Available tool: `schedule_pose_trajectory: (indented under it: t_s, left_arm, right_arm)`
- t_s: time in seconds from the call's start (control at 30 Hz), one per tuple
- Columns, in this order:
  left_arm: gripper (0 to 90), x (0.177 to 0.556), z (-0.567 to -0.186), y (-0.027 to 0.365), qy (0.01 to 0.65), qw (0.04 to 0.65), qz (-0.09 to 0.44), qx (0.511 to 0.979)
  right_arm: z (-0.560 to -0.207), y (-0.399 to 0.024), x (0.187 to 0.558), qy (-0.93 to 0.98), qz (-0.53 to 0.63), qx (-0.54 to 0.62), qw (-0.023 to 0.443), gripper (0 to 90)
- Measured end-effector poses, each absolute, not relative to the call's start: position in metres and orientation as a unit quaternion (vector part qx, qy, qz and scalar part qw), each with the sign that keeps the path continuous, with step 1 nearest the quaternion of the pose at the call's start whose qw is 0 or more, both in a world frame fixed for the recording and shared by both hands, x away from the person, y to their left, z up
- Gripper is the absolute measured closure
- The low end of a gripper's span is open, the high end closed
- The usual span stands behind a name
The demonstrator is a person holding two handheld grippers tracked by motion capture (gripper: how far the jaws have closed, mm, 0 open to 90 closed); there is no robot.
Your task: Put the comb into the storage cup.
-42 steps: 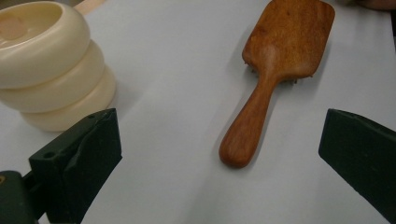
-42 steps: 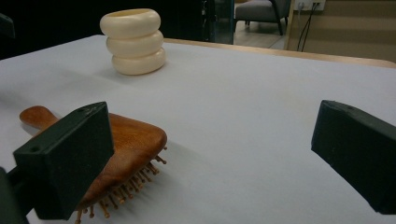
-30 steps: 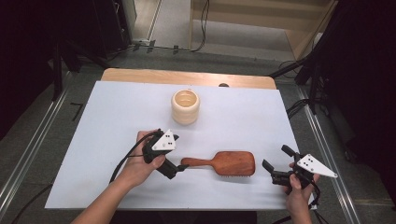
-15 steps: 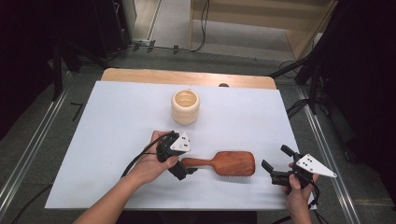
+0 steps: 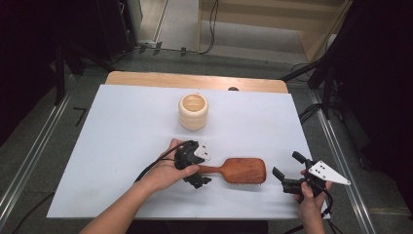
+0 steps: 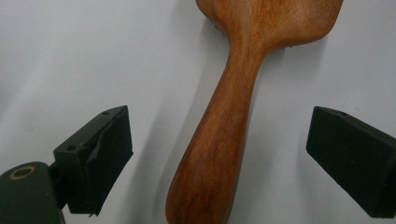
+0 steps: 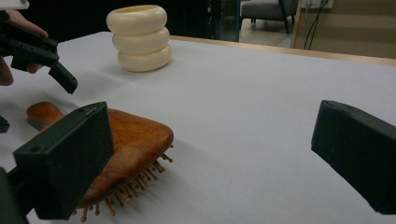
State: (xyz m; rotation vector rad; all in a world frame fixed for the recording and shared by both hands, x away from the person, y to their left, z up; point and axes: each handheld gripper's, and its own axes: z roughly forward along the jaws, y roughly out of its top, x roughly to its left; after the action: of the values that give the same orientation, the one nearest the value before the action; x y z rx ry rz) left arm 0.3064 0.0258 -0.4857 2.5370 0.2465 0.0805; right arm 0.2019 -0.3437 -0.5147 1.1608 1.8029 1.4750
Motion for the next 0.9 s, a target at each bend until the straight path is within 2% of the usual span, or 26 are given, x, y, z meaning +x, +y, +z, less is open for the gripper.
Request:
schedule_pose_trajectory:
  t_s: [0.3, 0.4, 0.57, 0.63, 0.83, 0.9]
  left_arm:
    - [18.3, 0.305, -0.49, 0.013, 0.102, 0.281, 0.027, 0.954]
    - [28.3, 0.305, -0.49, 0.01, 0.104, 0.281, 0.028, 0.954]
    - [34.8, 0.305, -0.491, 0.005, 0.104, 0.28, 0.031, 0.954]
    - [42.6, 0.305, -0.491, 0.004, 0.101, 0.281, 0.026, 0.954]
    - [50.0, 0.304, -0.493, -0.003, 0.093, 0.279, 0.025, 0.956]
    - [50.0, 0.304, -0.494, -0.005, 0.09, 0.277, 0.028, 0.956]
  right_arm:
    - [-0.515, -0.343, 0.202, 0.668, 0.546, 0.43, 0.266, 0.0]
    - [-0.515, -0.343, 0.202, 0.668, 0.546, 0.431, 0.265, 0.0]
    - [-0.515, -0.343, 0.202, 0.668, 0.546, 0.431, 0.264, 0.0]
    - [-0.515, -0.343, 0.202, 0.668, 0.546, 0.432, 0.265, 0.0]
    - [-0.515, -0.343, 0.203, 0.671, 0.545, 0.428, 0.263, 0.0]
    - [-0.515, -0.343, 0.203, 0.67, 0.546, 0.428, 0.264, 0.0]
